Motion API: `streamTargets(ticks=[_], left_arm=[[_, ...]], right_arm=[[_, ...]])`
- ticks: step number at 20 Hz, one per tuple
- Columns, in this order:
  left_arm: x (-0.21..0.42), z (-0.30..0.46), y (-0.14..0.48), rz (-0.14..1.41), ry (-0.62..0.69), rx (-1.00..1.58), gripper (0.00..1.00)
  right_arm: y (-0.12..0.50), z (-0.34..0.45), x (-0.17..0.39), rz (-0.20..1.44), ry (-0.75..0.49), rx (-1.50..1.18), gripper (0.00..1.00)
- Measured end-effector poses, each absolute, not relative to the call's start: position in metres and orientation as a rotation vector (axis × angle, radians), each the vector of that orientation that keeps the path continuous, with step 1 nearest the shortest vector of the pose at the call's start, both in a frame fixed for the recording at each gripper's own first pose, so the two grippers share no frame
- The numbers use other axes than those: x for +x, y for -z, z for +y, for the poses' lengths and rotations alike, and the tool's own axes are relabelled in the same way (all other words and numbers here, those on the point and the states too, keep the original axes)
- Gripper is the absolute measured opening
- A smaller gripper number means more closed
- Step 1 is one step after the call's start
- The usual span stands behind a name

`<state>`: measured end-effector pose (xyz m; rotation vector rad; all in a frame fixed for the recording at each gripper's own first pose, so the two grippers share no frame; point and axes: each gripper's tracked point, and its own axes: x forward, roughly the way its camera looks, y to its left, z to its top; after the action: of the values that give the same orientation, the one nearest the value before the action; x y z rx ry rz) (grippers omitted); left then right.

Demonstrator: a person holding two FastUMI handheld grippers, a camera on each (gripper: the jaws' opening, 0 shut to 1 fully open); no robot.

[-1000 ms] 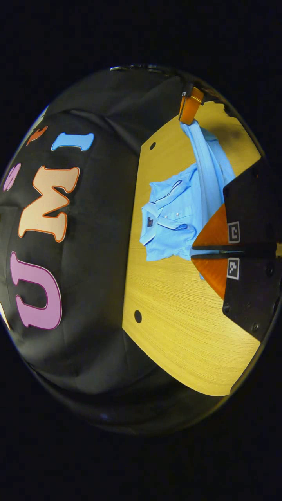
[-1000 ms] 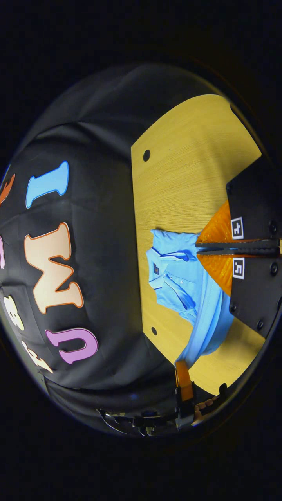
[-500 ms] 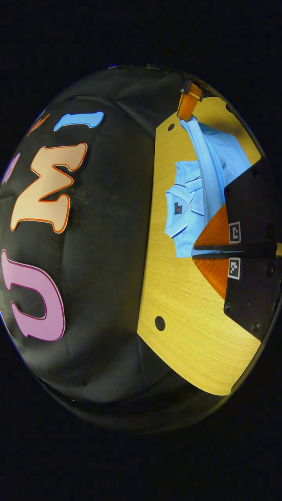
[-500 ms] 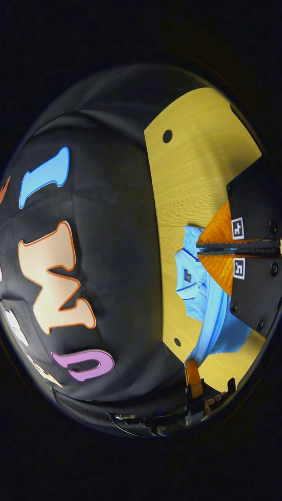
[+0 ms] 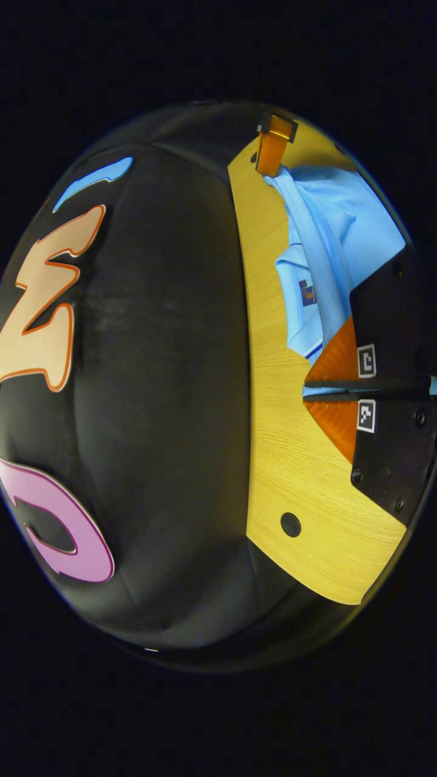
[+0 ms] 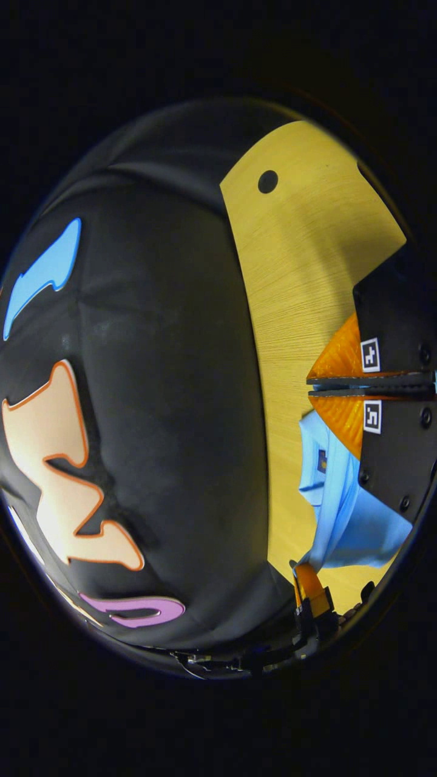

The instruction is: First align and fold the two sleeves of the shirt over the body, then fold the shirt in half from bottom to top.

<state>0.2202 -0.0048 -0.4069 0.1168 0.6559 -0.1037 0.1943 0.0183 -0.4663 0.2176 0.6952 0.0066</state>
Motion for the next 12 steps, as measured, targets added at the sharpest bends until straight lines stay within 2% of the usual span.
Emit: streamTargets(ticks=[4,5,6,7,8,9,10,12], left_arm=[[0.221,-0.003,0.436,0.694,0.074,0.118,0.00],[0.219,-0.002,0.437,0.700,0.057,0.106,0.03],[0.216,0.000,0.435,0.702,0.042,0.087,0.35],[0.220,0.006,0.441,0.688,0.018,0.080,0.68],[0.212,0.008,0.414,0.666,0.005,0.064,1.00],[0.210,0.011,0.393,0.626,-0.004,0.041,0.94],[0.209,0.012,0.368,0.583,-0.011,0.017,0.94],[0.199,0.015,0.312,0.489,-0.011,-0.016,0.94]], right_arm=[[0.499,0.016,0.197,0.752,0.014,0.226,0.03],[0.499,0.013,0.197,0.751,0.024,0.212,0.02],[0.494,0.012,0.195,0.741,0.014,0.202,0.17],[0.481,0.014,0.195,0.715,-0.001,0.195,0.38],[0.464,0.012,0.195,0.682,-0.006,0.179,0.58],[0.442,0.012,0.192,0.632,-0.018,0.164,0.79],[0.418,0.012,0.190,0.575,-0.023,0.141,0.99],[0.356,0.014,0.174,0.452,-0.037,0.102,0.94]])
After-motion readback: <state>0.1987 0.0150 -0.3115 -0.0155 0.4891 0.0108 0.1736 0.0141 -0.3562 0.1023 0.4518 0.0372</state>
